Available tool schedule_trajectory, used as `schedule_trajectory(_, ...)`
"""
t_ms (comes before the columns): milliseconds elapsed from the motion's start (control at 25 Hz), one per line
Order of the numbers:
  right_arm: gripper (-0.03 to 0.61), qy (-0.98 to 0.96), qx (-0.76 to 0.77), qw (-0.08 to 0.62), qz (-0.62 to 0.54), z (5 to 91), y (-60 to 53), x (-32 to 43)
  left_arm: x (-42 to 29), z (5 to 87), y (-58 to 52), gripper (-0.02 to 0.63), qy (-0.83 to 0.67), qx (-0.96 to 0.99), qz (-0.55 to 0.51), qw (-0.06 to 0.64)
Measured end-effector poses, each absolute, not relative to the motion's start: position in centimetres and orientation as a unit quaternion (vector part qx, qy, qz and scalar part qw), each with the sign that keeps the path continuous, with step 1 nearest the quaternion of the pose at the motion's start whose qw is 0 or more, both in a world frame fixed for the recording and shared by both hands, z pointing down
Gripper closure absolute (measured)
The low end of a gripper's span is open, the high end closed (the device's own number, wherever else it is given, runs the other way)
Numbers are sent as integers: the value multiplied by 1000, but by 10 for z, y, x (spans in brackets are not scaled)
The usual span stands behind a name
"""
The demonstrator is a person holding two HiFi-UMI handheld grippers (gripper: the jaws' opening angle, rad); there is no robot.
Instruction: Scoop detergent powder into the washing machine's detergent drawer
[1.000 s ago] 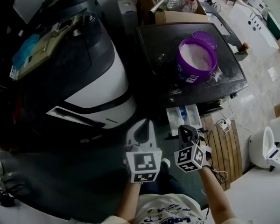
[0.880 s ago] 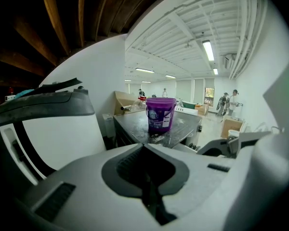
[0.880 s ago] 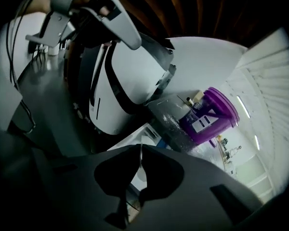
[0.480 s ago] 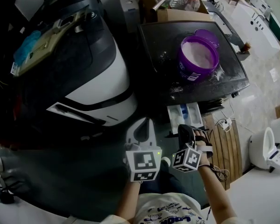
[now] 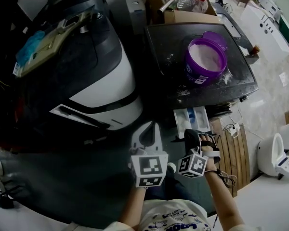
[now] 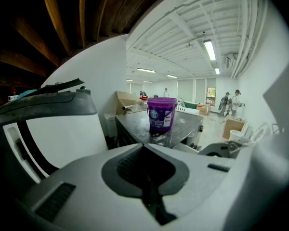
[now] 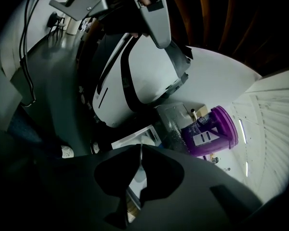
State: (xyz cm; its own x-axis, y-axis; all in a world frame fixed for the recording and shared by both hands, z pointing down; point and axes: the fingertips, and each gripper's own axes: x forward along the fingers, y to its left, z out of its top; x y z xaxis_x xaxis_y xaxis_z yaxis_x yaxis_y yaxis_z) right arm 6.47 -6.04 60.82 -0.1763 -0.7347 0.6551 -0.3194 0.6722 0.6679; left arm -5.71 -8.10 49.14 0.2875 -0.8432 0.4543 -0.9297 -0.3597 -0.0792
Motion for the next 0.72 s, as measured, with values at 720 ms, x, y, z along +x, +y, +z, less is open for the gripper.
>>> schedule_trajectory(720,557,-780,445,431,-84,565,-74,70,-62,478,-85,612,-565,793,206,93)
